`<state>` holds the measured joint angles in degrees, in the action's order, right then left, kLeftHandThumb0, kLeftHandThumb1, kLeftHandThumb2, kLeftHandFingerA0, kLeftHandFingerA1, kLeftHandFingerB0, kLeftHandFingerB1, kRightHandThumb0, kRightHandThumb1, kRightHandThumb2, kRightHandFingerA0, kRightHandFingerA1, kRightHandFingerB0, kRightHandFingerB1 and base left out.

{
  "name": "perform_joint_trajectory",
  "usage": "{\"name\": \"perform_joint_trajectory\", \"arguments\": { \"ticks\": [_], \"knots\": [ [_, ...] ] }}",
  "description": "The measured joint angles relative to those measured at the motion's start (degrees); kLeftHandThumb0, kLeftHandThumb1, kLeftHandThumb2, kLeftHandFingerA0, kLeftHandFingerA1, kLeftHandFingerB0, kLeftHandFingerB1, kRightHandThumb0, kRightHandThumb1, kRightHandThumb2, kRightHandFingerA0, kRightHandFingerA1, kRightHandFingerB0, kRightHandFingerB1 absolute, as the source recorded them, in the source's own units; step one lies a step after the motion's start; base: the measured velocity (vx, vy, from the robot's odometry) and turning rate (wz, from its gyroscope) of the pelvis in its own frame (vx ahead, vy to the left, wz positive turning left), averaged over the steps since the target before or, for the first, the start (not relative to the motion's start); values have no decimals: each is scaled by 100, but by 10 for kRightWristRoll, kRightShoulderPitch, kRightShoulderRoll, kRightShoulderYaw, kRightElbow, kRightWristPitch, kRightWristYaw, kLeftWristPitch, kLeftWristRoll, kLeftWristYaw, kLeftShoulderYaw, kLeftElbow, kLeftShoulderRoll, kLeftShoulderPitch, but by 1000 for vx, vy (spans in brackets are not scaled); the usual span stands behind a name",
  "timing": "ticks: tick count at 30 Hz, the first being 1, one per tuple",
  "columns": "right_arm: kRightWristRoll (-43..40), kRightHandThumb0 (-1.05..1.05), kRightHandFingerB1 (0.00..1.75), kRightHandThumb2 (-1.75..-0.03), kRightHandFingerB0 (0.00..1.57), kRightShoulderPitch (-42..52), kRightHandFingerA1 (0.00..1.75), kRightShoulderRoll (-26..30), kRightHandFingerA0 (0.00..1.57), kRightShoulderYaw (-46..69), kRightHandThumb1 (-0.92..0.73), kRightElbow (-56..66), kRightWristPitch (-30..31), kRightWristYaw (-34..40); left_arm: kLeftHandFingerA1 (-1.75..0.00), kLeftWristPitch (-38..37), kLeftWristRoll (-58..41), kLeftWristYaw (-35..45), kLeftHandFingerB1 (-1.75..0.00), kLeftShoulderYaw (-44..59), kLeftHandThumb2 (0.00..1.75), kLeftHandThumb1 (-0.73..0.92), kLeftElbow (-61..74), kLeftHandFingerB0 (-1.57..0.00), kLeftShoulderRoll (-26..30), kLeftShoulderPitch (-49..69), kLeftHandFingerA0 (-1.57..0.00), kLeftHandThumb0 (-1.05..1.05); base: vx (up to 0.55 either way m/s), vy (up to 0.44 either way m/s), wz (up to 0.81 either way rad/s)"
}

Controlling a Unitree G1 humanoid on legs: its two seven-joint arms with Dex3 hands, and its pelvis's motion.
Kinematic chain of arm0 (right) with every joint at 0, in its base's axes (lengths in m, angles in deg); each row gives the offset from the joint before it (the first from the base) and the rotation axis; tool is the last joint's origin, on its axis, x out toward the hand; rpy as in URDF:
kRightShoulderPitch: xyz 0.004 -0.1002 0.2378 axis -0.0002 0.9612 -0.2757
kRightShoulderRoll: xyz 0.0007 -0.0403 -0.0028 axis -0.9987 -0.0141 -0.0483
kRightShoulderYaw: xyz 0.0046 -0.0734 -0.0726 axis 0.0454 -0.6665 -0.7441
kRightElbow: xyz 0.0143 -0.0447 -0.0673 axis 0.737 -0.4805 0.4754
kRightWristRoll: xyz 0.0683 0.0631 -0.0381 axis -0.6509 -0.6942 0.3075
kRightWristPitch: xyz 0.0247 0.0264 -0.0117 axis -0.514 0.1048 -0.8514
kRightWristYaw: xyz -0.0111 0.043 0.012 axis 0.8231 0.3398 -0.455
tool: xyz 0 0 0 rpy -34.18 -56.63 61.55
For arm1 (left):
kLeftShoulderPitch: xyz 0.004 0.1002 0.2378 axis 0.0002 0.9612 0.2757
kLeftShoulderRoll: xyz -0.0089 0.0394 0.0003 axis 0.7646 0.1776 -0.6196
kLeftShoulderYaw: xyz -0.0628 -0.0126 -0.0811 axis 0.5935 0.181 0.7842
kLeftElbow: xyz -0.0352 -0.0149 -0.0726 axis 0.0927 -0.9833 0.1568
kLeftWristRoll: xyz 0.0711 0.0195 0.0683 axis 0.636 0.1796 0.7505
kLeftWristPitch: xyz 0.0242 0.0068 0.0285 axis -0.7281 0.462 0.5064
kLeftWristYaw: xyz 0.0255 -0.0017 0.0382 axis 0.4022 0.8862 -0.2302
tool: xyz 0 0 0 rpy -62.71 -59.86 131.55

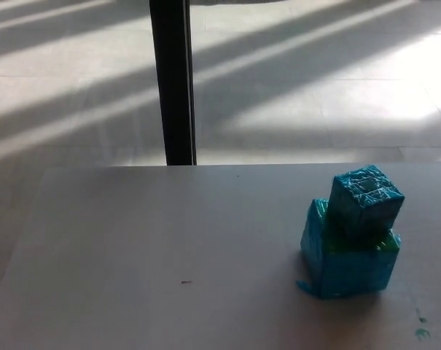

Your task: The robot uses its right hand to pick up the small cube kept on the middle on the desk and place it on the bigger cube kept next to it

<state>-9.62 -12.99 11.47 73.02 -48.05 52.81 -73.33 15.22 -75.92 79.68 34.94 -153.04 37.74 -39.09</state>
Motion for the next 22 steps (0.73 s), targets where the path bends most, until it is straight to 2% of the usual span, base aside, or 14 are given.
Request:
{"name": "perform_joint_trajectory", "arguments": {
  "ticks": [1, 5, 6, 9, 10, 13, 14, 15, 16, 18, 22],
  "knots": [
    [-7, -92, 35, -92, 0, 20, 31, -7, 0, 15, -58, -4, 0, 8, -54, 0, 0, 0, -38, 0, 61, 70, 0, -43, 0, 1, -45, -71, 0, 0, 0],
    [-36, -87, 40, -91, 2, 94, 39, -52, 0, 68, -55, -13, 3, 35, -56, 0, 0, 1, -38, 1, 61, 70, 0, -46, 0, 1, -48, -71, 0, 0, 0],
    [-43, -89, 49, -93, 1, 108, 47, -65, 0, 79, -56, -17, 3, 41, -56, 0, 0, 1, -39, 1, 62, 70, 0, -49, 0, 1, -47, -72, 0, 0, 0],
    [-59, -86, 47, -97, 4, 141, 50, -105, 0, 99, -59, -21, 6, 62, -57, 0, 0, 1, -40, 1, 61, 71, 5, -46, 0, 2, -47, -72, 0, 0, 0],
    [-64, -73, 53, -63, 1, 151, 54, -119, 0, 103, -76, -23, 6, 70, -54, 0, 0, 1, -38, 1, 61, 70, 7, -45, 0, 2, -46, -71, 0, 0, 0],
    [-76, -72, 53, -63, 2, 171, 63, -160, 0, 112, -75, -31, 7, 92, -56, 0, -1, 1, -38, 1, 62, 72, 8, -46, 0, 2, -46, -73, 0, 0, 0],
    [-79, -40, 54, -106, 1, 175, 63, -168, 8, 113, -52, -33, 7, 96, -54, 0, -1, 1, -38, 1, 62, 71, 8, -43, 0, 2, -45, -71, 0, 0, 0],
    [-85, -40, 54, -106, 1, 180, 63, -186, 8, 117, -52, -39, 9, 106, -54, 0, -1, 1, -38, 1, 62, 71, 8, -43, 0, 3, -45, -71, 0, 0, 0],
    [-89, -62, 54, -62, 12, 181, 88, -198, 0, 120, -71, -42, 10, 113, -54, 0, -1, 1, -38, 1, 62, 71, 7, -42, 0, 3, -45, -71, 0, 0, 0],
    [-99, -58, 50, -61, 20, 181, 88, -225, 4, 128, -71, -55, 10, 128, -54, 0, -1, 1, -38, 1, 61, 71, 6, -43, 0, 2, -45, -72, 0, 0, 0],
    [-118, -59, 53, -60, 21, 172, 89, -262, 8, 143, -75, -89, 10, 153, -56, 0, -1, 1, -40, 2, 61, 68, 5, -47, 0, 1, -46, -70, 0, 0, 0]
  ]
}}
